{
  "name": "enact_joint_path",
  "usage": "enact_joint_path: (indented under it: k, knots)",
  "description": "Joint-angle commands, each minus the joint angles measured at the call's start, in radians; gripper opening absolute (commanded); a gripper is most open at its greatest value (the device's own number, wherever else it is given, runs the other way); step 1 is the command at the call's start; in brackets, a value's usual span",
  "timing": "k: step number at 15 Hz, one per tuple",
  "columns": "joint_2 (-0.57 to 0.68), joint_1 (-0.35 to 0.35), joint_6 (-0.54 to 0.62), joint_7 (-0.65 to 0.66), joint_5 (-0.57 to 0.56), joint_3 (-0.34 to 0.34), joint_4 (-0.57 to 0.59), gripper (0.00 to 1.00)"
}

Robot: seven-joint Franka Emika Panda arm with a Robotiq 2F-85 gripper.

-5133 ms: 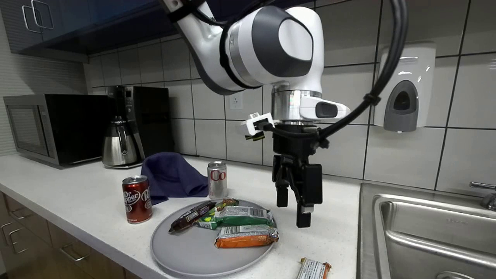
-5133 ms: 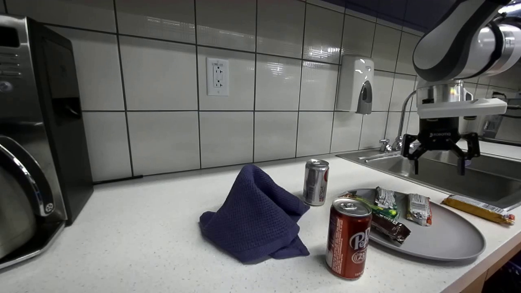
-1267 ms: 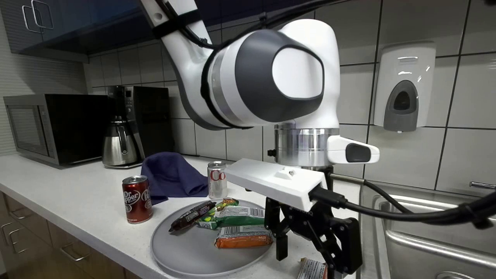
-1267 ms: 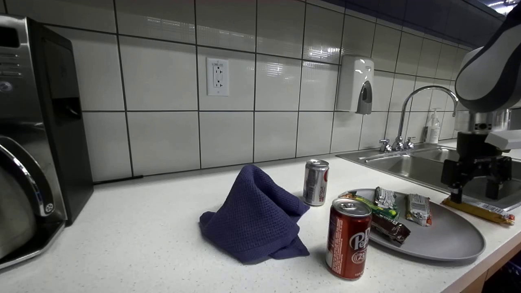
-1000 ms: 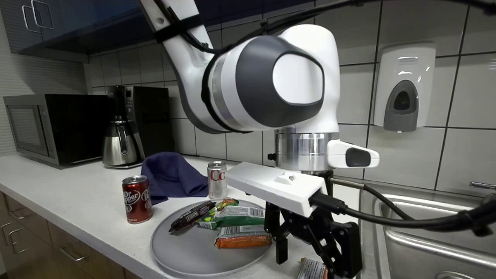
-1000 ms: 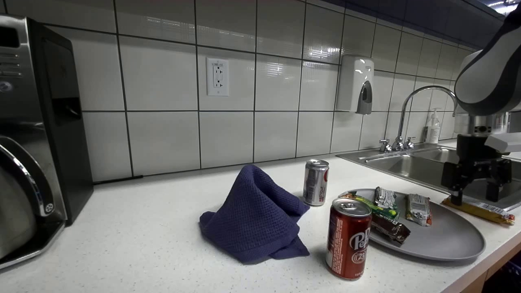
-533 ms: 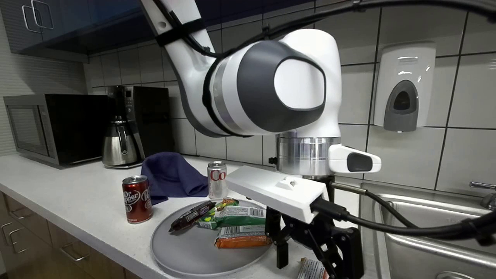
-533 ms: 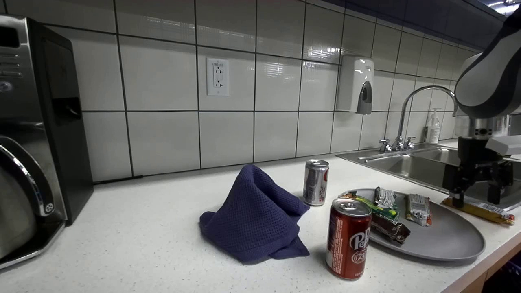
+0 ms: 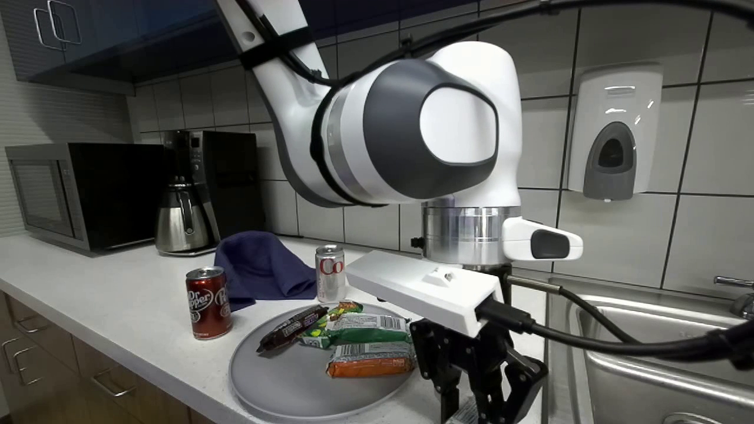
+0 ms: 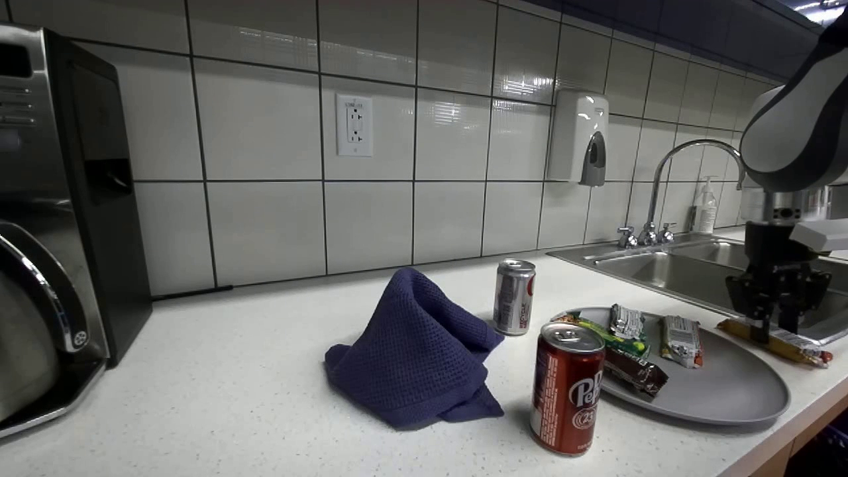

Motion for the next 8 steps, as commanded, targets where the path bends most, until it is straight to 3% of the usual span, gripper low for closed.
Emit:
enact_joint_path:
  k: [1,8]
  knots:
    - [0.003,-0.013,0.003,-0.017,0.003,0.006,0.014,0.17]
    - [-0.063,-0.012,-0.024,-0.026,0.022,0.011,0.005,0.17]
